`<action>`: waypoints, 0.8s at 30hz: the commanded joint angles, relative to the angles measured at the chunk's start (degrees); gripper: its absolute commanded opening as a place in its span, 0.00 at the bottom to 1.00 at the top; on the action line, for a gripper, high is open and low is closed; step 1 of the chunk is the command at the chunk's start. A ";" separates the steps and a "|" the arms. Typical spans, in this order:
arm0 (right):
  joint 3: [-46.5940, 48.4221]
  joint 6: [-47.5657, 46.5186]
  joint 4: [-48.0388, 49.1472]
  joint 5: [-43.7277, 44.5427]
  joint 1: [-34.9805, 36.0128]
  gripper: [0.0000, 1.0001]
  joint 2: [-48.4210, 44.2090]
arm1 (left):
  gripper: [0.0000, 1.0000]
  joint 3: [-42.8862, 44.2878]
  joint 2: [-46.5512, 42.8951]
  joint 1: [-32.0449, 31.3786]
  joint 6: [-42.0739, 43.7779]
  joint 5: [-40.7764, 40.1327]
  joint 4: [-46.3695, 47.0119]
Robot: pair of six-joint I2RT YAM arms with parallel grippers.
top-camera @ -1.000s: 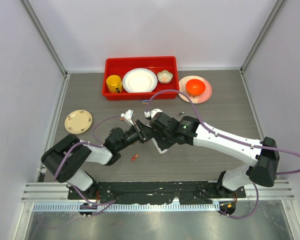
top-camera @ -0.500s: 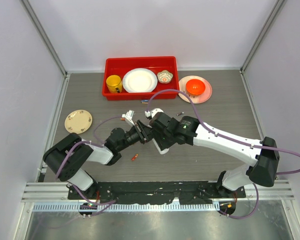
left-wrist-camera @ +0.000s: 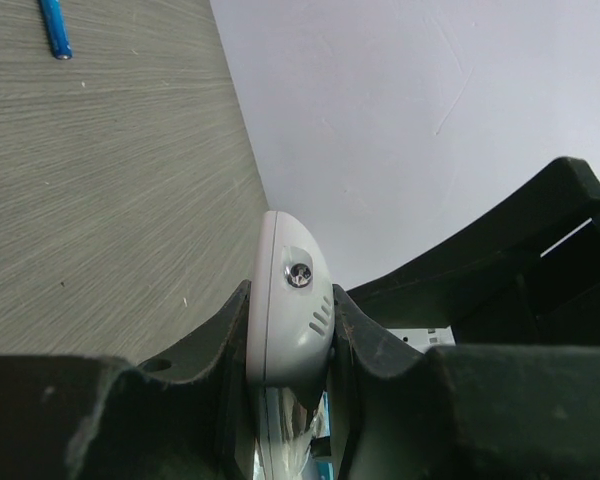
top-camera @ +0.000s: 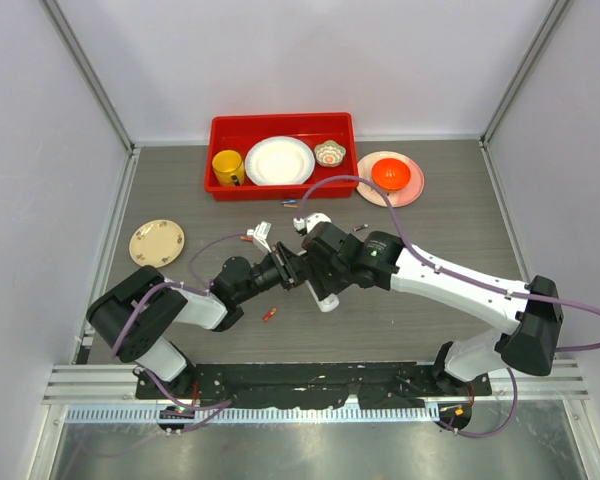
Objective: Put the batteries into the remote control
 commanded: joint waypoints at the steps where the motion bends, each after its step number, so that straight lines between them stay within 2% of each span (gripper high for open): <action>1: 0.88 1.28 3.90 -2.22 -0.26 0.61 -3.49 | 0.00 1.65 0.22 -0.59 -0.39 1.55 11.73; 4: 1.06 2.16 5.04 -3.98 -0.26 0.68 -5.16 | 0.00 1.83 0.66 -0.68 -0.22 1.55 11.73; 10: 0.97 3.48 6.97 -6.01 -0.27 0.72 -9.28 | 0.00 2.27 1.45 -0.59 -0.57 1.20 11.90; 14: -6.29 7.07 12.41 -6.53 -2.81 0.73 -16.13 | 0.00 2.27 1.45 0.46 -2.76 2.60 13.30; 19: -16.95 13.32 25.59 -20.49 -11.49 0.73 -24.75 | 0.00 1.31 1.80 4.06 -7.15 5.85 16.99; 24: -24.95 17.36 34.30 -29.38 -15.29 0.75 -27.04 | 0.00 1.31 0.75 5.30 -9.53 10.42 17.44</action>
